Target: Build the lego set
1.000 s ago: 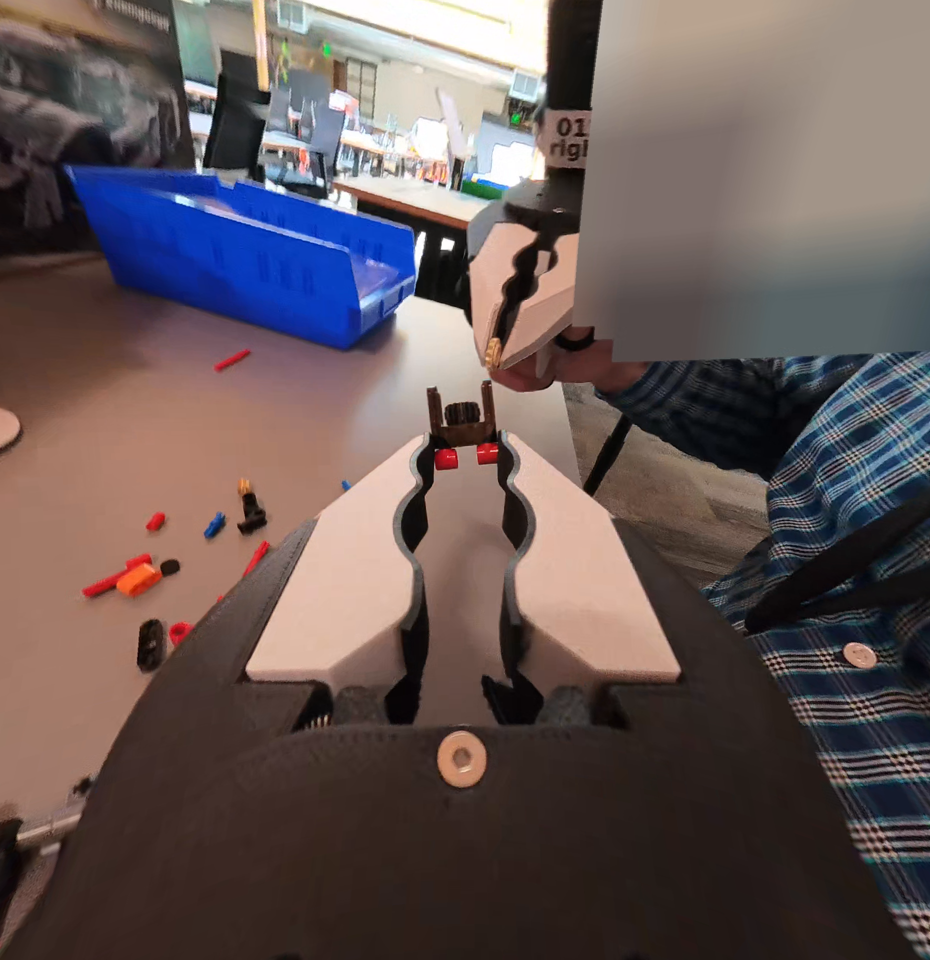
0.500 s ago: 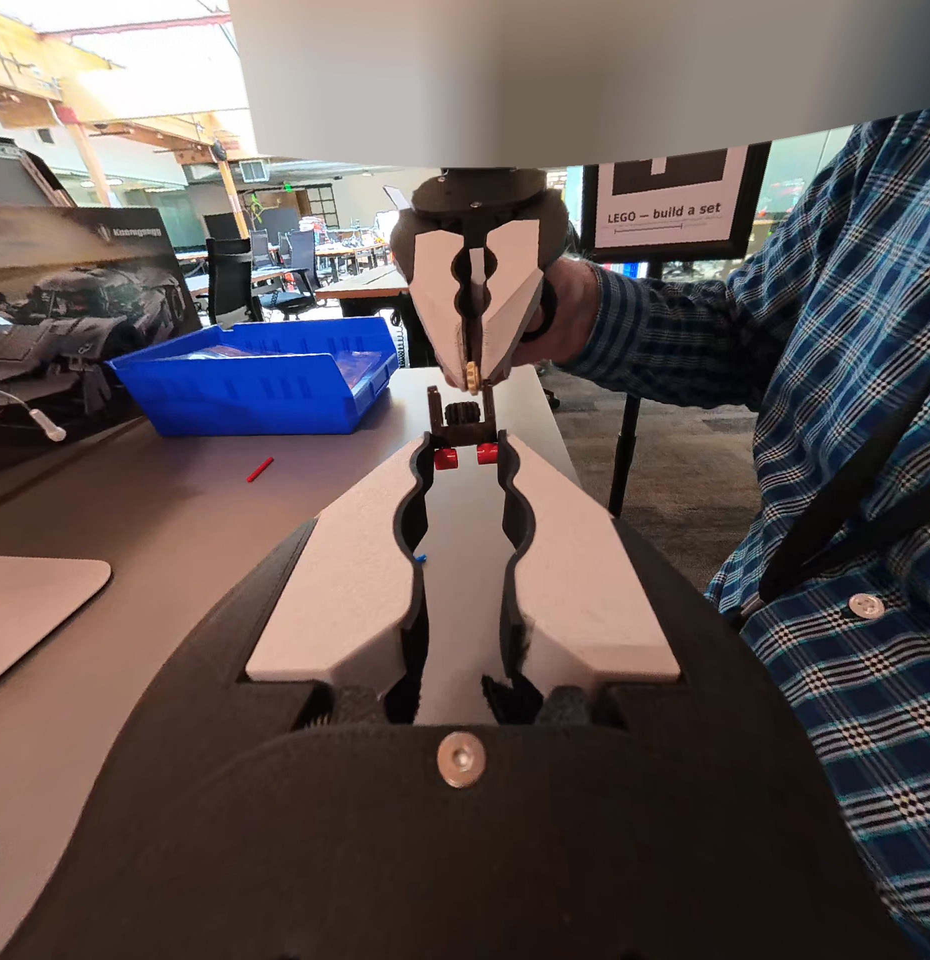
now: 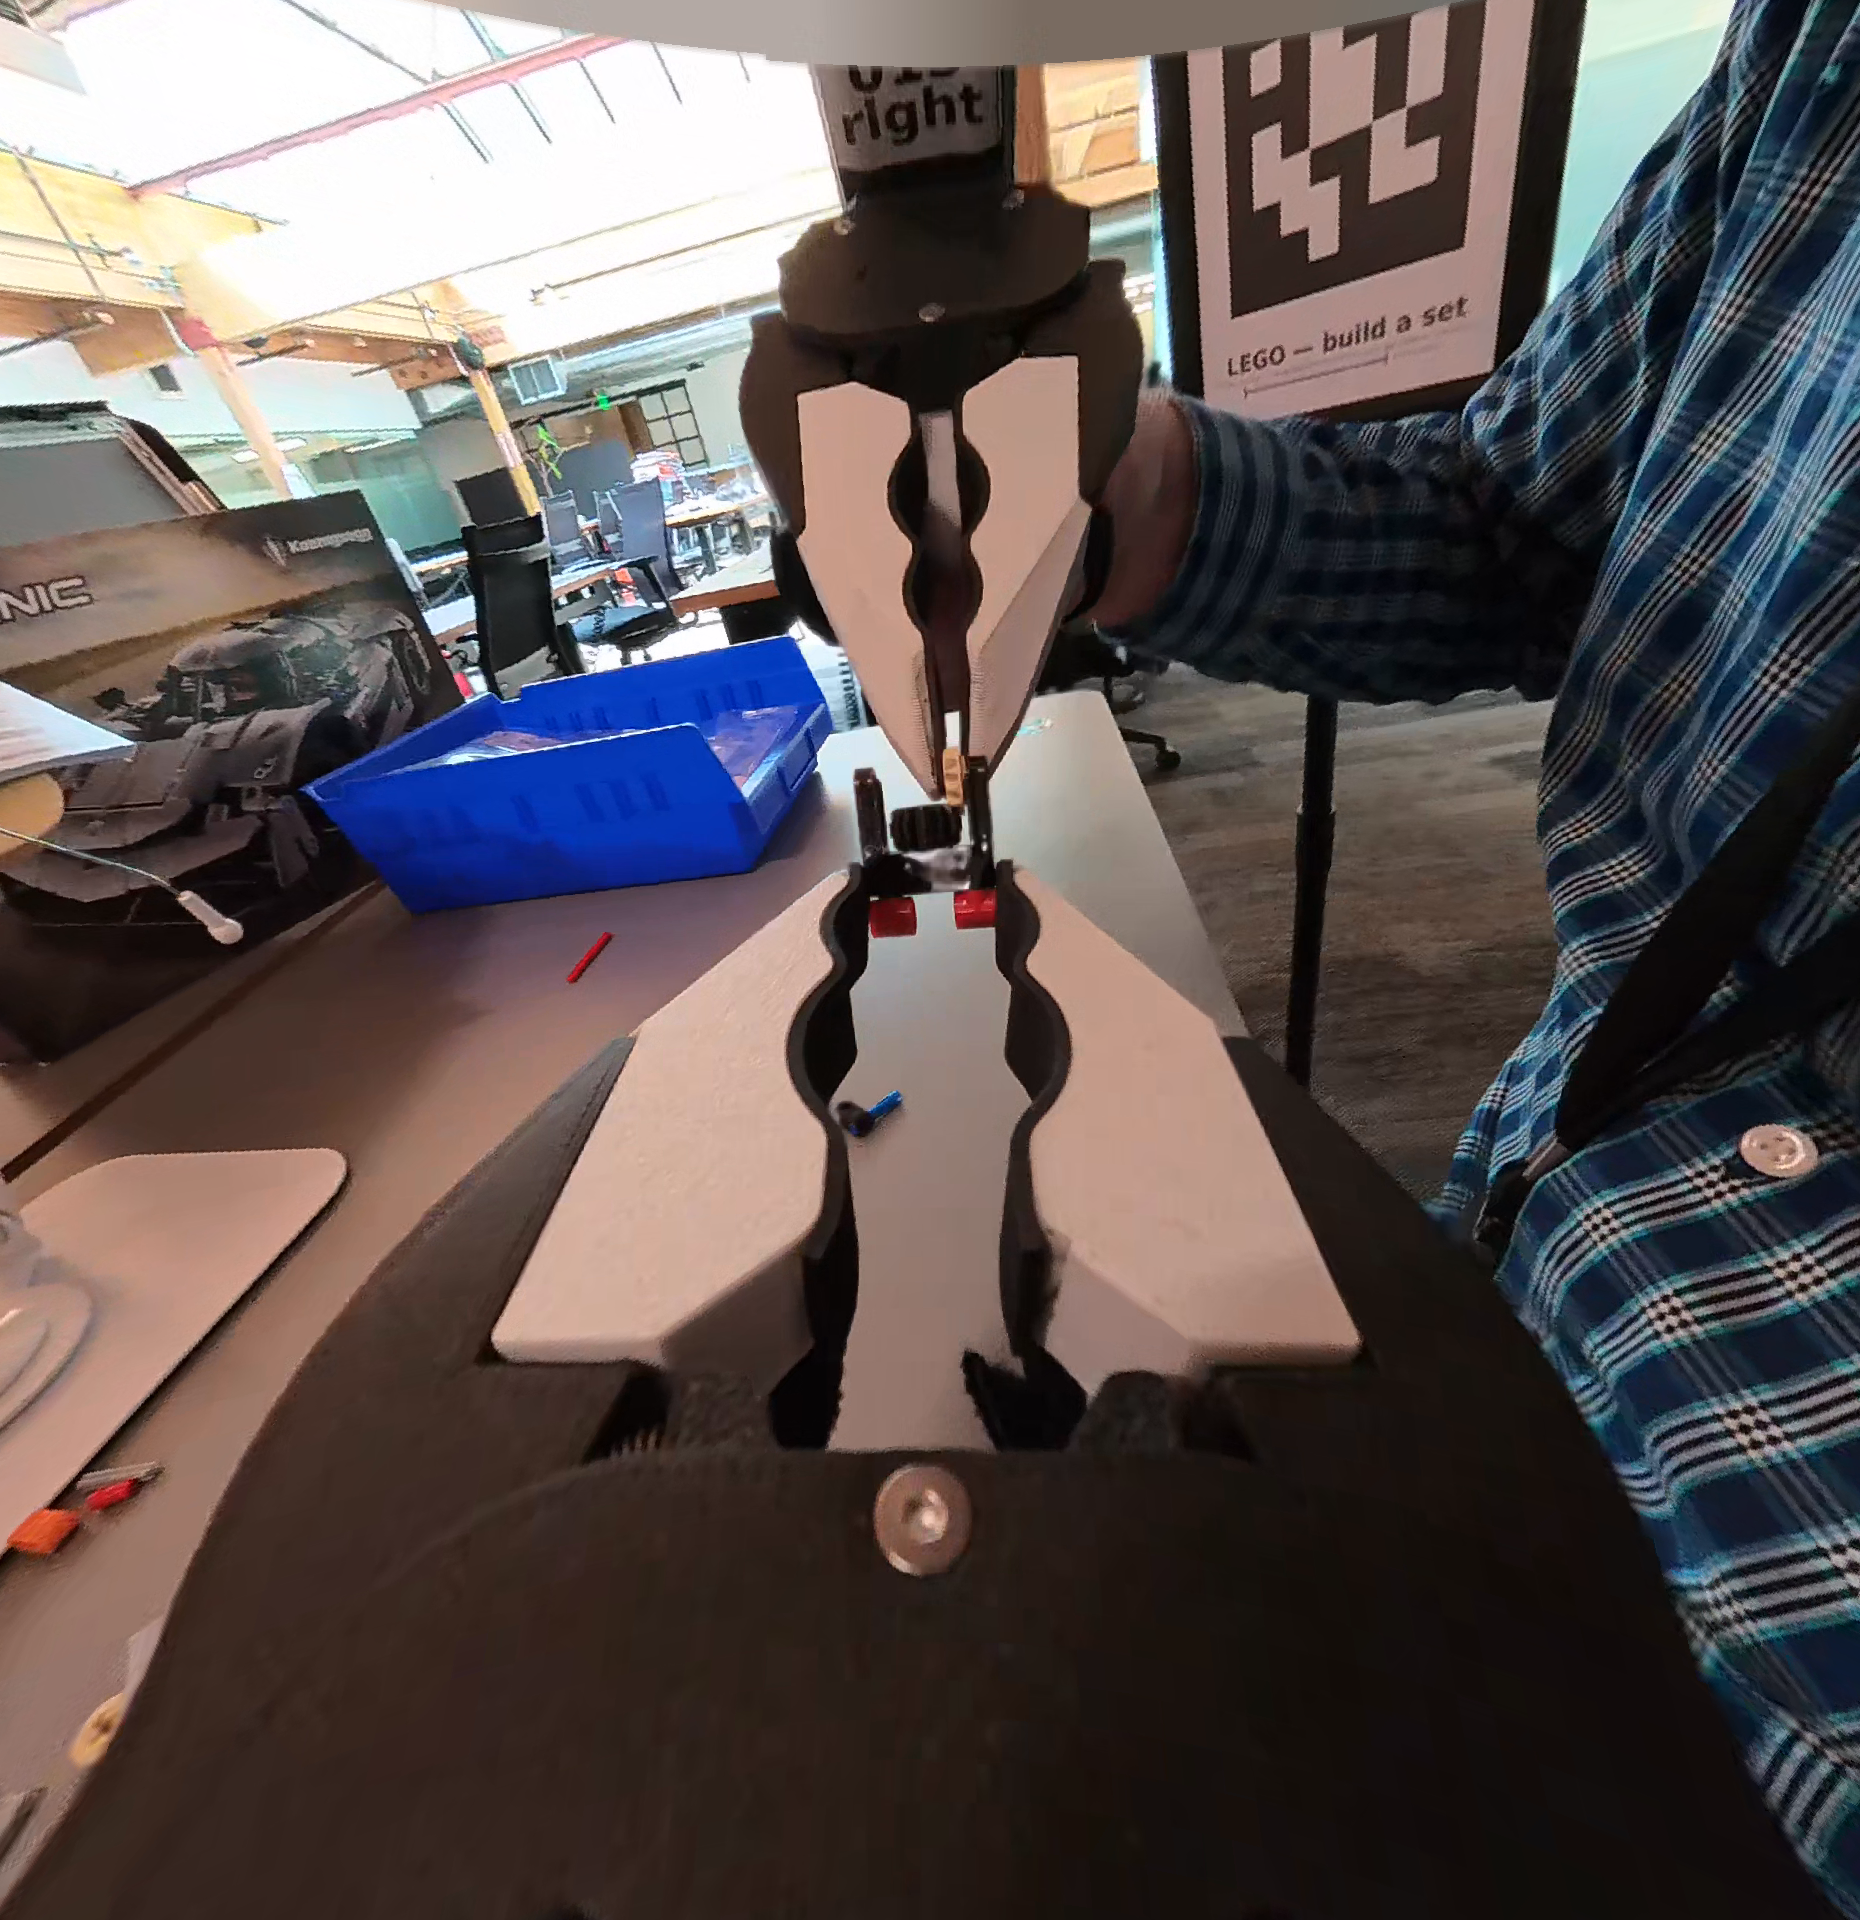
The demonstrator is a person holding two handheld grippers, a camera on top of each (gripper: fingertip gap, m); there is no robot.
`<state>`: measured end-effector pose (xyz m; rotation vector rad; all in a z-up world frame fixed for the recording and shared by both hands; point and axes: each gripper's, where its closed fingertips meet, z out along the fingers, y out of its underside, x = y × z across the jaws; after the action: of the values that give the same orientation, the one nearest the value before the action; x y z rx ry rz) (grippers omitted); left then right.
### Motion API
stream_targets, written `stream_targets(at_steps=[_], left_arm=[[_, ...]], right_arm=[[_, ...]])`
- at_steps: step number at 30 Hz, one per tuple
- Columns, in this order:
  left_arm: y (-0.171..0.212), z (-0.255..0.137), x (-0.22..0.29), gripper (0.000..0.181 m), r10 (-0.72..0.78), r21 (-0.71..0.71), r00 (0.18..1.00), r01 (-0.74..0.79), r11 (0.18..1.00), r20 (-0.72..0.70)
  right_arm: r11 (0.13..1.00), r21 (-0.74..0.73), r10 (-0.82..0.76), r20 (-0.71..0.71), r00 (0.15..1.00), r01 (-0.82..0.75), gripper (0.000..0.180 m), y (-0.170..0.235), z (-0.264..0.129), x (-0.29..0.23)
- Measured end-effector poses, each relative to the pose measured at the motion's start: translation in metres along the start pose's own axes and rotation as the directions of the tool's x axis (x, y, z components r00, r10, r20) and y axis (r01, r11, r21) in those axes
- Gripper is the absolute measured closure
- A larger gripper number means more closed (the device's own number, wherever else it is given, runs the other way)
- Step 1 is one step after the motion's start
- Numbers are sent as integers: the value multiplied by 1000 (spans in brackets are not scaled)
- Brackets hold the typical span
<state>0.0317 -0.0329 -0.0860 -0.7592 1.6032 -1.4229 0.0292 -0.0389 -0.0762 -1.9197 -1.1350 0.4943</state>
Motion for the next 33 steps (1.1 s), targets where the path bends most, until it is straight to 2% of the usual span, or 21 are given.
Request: stream_targets(at_steps=[4, 13, 20, 33], left_arm=[[7, 2, 0, 159, 82, -68, 996, -80, 994, 28], [21, 8, 2, 158, 123, -134, 992, -118, 984, 26], [21, 8, 3, 159, 116, -122, 993, -112, 986, 24], [17, 9, 6, 159, 145, -110, 989, -142, 984, 27]], right_arm=[[997, -81, -1, -3, 1000, 1, 180, 7, 2, 0], [952, -296, -79, 23, 997, 82, 180, 23, 5, -1], [943, -320, -65, 97, 993, 93, 180, 23, 5, -2], [925, -350, -103, 137, 985, 146, 179, 23, 3, -6]])
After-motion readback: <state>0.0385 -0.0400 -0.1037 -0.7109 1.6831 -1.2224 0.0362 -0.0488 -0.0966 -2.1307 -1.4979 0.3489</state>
